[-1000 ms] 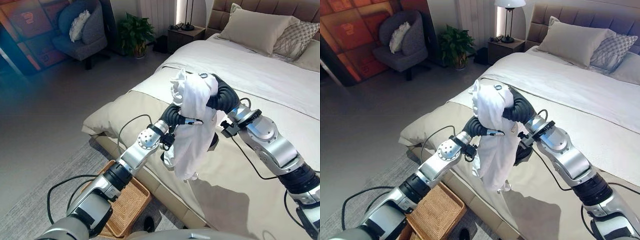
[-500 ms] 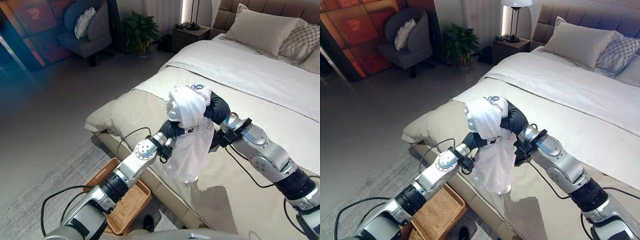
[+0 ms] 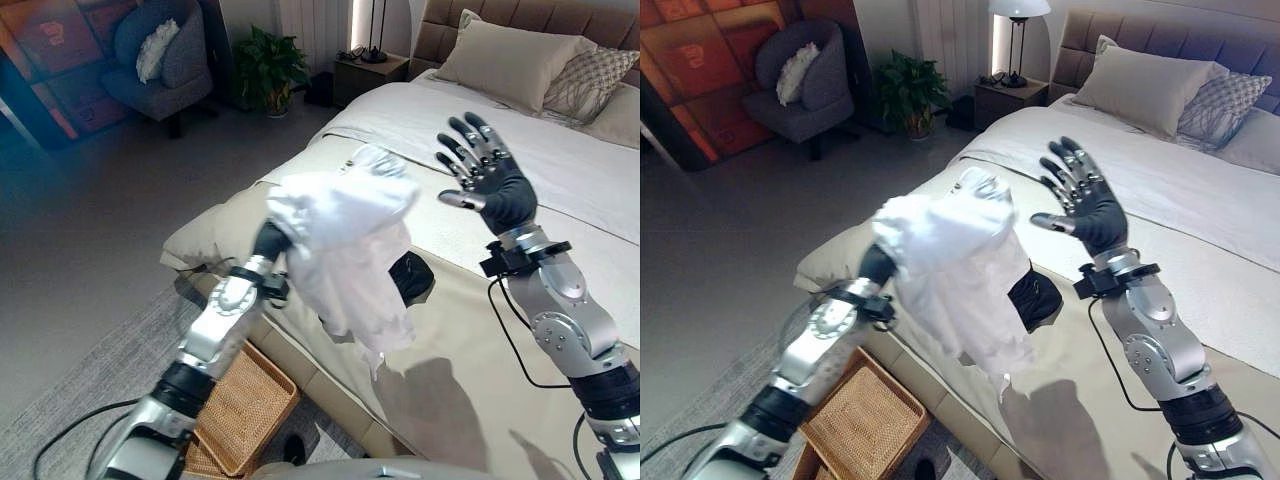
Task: Pick up clothes into the bucket
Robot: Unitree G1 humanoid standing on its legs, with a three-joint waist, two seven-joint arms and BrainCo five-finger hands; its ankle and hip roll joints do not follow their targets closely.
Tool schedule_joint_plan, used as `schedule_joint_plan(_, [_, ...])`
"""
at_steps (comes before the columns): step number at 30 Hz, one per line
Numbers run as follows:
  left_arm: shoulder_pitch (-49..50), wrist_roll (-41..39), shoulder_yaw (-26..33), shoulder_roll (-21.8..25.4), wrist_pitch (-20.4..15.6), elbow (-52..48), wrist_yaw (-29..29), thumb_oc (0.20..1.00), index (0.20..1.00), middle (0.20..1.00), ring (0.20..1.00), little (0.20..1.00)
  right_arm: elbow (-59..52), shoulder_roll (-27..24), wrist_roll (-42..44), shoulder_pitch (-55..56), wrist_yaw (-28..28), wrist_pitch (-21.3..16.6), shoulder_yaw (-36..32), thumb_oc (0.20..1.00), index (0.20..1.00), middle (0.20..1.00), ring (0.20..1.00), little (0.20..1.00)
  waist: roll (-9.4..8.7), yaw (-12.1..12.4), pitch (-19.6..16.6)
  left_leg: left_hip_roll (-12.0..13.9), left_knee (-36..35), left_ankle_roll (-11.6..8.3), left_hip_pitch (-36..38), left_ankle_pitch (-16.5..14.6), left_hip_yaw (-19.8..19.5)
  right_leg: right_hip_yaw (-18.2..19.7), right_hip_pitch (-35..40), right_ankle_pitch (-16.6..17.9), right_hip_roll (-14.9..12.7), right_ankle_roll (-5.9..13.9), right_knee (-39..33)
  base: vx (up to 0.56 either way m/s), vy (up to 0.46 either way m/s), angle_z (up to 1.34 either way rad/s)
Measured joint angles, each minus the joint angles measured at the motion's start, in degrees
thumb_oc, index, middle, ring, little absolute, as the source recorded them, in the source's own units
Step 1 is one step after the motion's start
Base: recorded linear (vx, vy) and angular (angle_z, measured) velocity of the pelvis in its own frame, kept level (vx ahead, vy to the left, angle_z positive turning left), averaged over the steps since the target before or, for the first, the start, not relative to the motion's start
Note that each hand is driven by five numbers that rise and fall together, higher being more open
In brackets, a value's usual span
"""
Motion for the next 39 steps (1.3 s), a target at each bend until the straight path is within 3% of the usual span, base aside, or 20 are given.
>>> schedule_joint_plan(3, [4.73,-0.09,5.24,1.42,0.01,-0.31,0.56,0.2,0.2,0.2,0.2,0.2,2.79,3.33,-4.32,2.88,-1.17,-0.02,-5.2,1.0,1.0,1.0,1.0,1.0,-0.11,0.54,0.01,-0.09,0.0,0.15,-0.04,-0.13,-0.05,-0.04,0.09,-0.05,-0.06,-0.07,-0.01,0.02,0.009,0.01])
schedule_joint_plan(8, [11.24,0.09,18.15,1.22,-1.04,-1.68,2.35,0.2,0.2,0.2,0.2,0.2,11.0,7.17,-26.22,9.56,-5.69,1.11,-13.69,1.0,1.0,1.0,1.0,1.0,-0.3,1.54,0.13,-0.57,0.01,0.17,-0.16,-0.13,-0.65,-0.51,0.19,-0.16,-0.45,0.08,-0.01,0.02,0.012,0.07])
schedule_joint_plan(15, [13.13,-0.06,25.9,1.93,-5.35,-6.47,3.76,0.2,0.2,0.2,0.2,0.2,29.33,13.42,-35.98,14.59,-8.16,3.03,-14.82,1.0,1.0,1.0,1.0,1.0,-0.37,3.4,0.27,-0.93,0.01,0.19,-1.11,-0.1,-2.34,-2.42,0.05,-0.38,-0.57,0.21,0.0,-0.01,0.018,0.15])
schedule_joint_plan(20, [16.74,-0.06,27.61,2.22,-7.22,-6.93,4.39,0.2,0.2,0.2,0.2,0.2,43.75,18.53,-35.79,16.53,-9.27,3.51,-14.47,1.0,1.0,1.0,1.0,1.0,0.01,3.82,0.51,-1.13,0.02,0.26,-2.01,-0.02,-3.43,-3.45,-0.35,-0.62,-0.59,0.32,0.0,-0.01,0.017,0.11])
schedule_joint_plan(28, [18.14,-0.08,27.06,1.28,-7.82,2.56,4.86,0.2,0.2,0.2,0.2,0.2,55.29,20.19,-34.69,16.6,-9.18,3.0,-10.74,1.0,1.0,1.0,1.0,1.0,0.46,3.73,1.86,-1.09,0.06,0.27,-4.17,0.15,-4.07,-4.14,-2.58,-0.81,-0.43,0.25,0.01,-0.07,0.023,0.04])
schedule_joint_plan(34, [14.66,0.75,26.68,1.1,-7.88,13.16,7.11,0.2,0.2,0.2,0.2,0.2,63.19,21.38,-35.0,15.53,-8.62,2.81,-7.82,1.0,1.0,1.0,1.0,1.0,-1.13,3.7,5.77,-0.79,1.08,-0.09,-7.52,0.64,-4.6,-4.59,-5.33,-0.58,0.0,0.03,0.2,-0.09,0.016,0.03])
schedule_joint_plan(39, [11.76,4.57,26.4,2.8,-7.86,19.34,9.63,0.2,0.2,0.2,0.2,0.2,64.35,21.34,-36.53,14.65,-8.54,2.05,-5.87,1.0,1.0,1.0,1.0,1.0,-3.69,3.61,9.46,-0.59,2.32,-0.16,-10.54,0.67,-4.53,-4.3,-8.06,-0.31,0.15,-0.03,1.01,-0.06,0.021,-0.04])
